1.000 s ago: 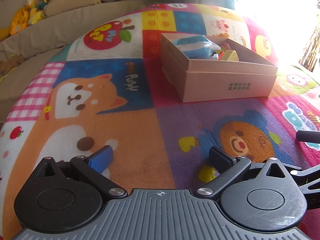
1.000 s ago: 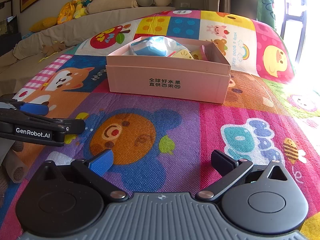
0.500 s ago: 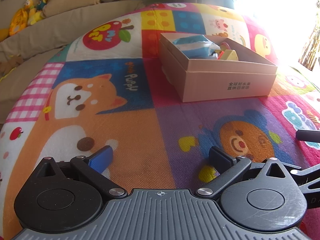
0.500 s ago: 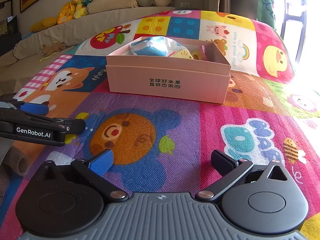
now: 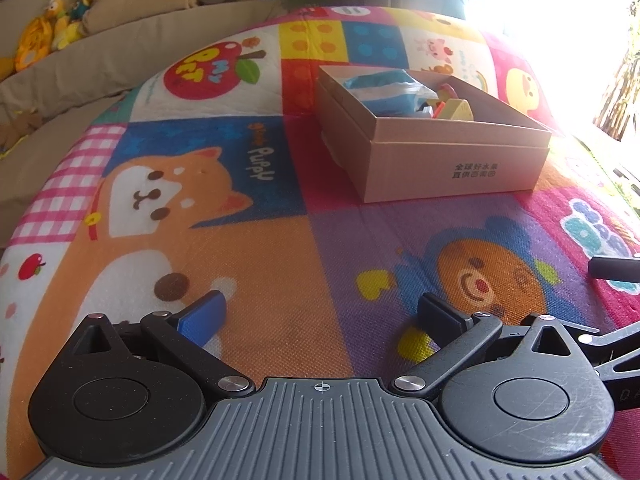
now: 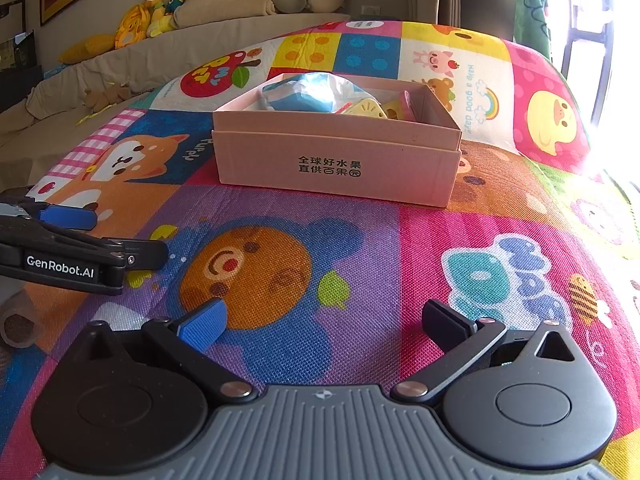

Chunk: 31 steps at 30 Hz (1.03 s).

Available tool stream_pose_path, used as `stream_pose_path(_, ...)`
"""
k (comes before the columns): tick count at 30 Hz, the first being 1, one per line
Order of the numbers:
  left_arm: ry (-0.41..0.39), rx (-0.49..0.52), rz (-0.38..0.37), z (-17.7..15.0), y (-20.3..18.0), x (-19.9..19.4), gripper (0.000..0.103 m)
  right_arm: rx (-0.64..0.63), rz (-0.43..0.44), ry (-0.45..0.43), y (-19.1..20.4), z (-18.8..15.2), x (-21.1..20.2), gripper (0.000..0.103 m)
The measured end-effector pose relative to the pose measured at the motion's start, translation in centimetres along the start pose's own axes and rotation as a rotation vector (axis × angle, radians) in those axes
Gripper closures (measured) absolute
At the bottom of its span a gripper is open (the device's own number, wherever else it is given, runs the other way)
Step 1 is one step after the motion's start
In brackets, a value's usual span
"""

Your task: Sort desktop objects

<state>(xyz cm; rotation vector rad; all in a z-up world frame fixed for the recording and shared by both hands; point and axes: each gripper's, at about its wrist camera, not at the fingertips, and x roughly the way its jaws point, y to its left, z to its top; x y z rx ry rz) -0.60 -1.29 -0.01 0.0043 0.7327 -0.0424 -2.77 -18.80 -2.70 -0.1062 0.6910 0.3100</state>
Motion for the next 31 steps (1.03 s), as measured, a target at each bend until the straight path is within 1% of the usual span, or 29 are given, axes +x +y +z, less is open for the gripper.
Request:
stream_pose_path(3, 0.001, 0.009, 0.011, 0.01, -0.21, 0.05, 0.000, 0.000, 0.000, 0.000, 0.01, -0.01, 0.00, 0.000)
stream_pose_path(14, -0.002, 0.006, 0.016, 0.02, -0.28, 0.09, 0.000, 0.000, 0.000, 0.000, -0.03, 0.04, 0.05, 0.000)
stream_pose_path(31, -0.002, 0.001, 0.012, 0.08, -0.22, 0.12, 0.000, -0.001, -0.001, 0.000, 0.00, -0.03, 0.02, 0.000)
